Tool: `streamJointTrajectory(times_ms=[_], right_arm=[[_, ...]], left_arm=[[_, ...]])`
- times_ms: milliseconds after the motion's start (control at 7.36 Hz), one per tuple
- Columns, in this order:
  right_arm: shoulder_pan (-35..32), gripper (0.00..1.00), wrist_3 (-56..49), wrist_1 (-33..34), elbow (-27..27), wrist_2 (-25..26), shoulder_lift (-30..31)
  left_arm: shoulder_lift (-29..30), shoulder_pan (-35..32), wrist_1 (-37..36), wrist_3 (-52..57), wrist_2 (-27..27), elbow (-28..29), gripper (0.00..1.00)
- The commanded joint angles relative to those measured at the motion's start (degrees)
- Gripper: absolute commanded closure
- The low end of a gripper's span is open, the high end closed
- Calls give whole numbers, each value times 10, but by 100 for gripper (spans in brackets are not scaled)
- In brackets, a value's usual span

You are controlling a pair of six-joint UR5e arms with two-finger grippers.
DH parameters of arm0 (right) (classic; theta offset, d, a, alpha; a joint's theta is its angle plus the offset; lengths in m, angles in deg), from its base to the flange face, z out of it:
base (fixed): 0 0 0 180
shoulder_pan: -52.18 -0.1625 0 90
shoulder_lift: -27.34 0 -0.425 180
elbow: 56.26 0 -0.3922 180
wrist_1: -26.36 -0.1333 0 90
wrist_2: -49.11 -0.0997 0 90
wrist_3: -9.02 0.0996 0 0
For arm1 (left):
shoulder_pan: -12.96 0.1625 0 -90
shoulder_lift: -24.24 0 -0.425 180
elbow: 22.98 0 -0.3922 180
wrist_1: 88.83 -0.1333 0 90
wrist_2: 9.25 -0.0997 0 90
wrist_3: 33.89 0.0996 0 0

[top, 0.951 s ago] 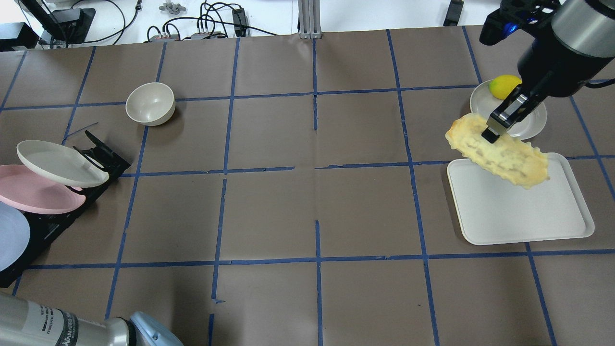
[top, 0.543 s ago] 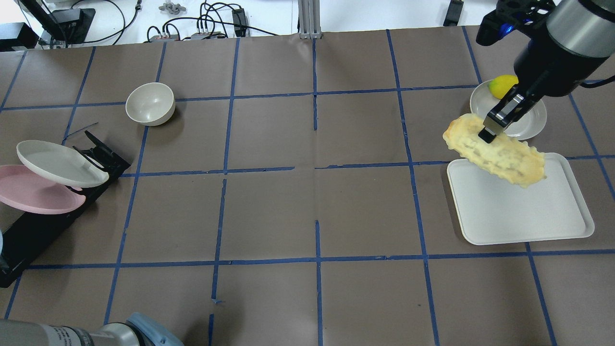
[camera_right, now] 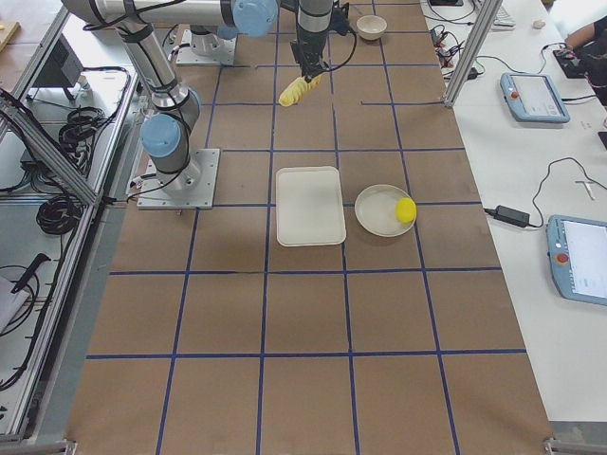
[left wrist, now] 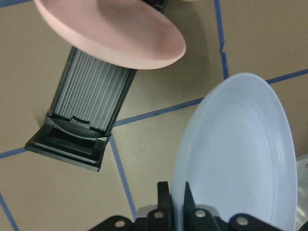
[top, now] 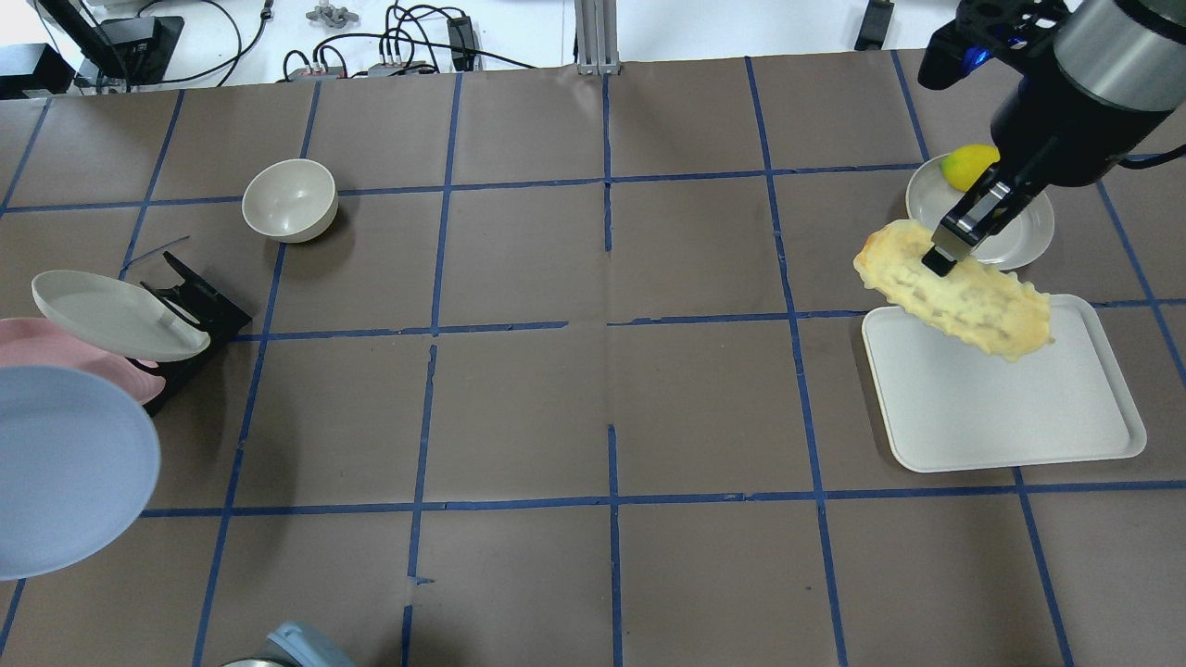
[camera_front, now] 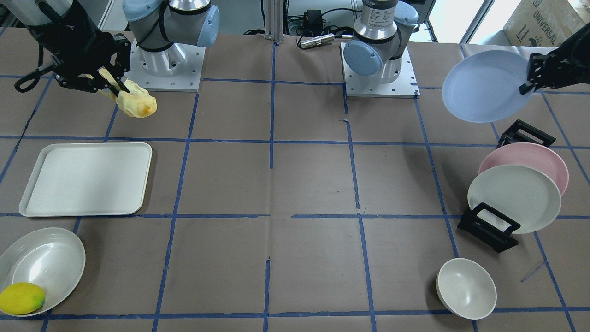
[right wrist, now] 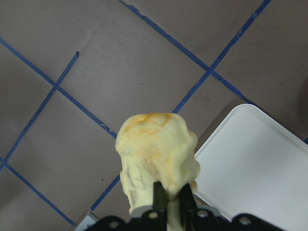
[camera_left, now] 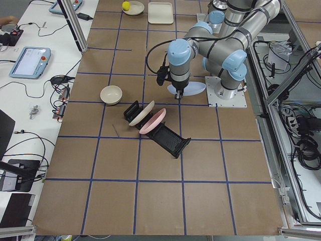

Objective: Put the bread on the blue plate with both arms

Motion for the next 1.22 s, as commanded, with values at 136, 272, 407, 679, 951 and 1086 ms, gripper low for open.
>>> streamJointTrajectory(times_ms=[136,272,407,679,951,1086], right_arm=[[0,77,-9,0,1,-3,-1],[-1,77,-8,1,2,-6,-2],[1,75,-9,27,13,-4,-15],[2,75,-6,38,21,-1,-12],[2,75,-3,38,21,2,-11],[1,75,1,38,21,1,-9]], left_arm=[[12,-224,-57,-252,73,-33,85],[37,-296,-76,-334,77,-35,85],[57,-349,-84,-402,120,-37,86],[107,-419,-159,-529,176,-46,86],[162,-479,-250,-651,242,-52,86],[202,-513,-329,-690,243,-52,86]])
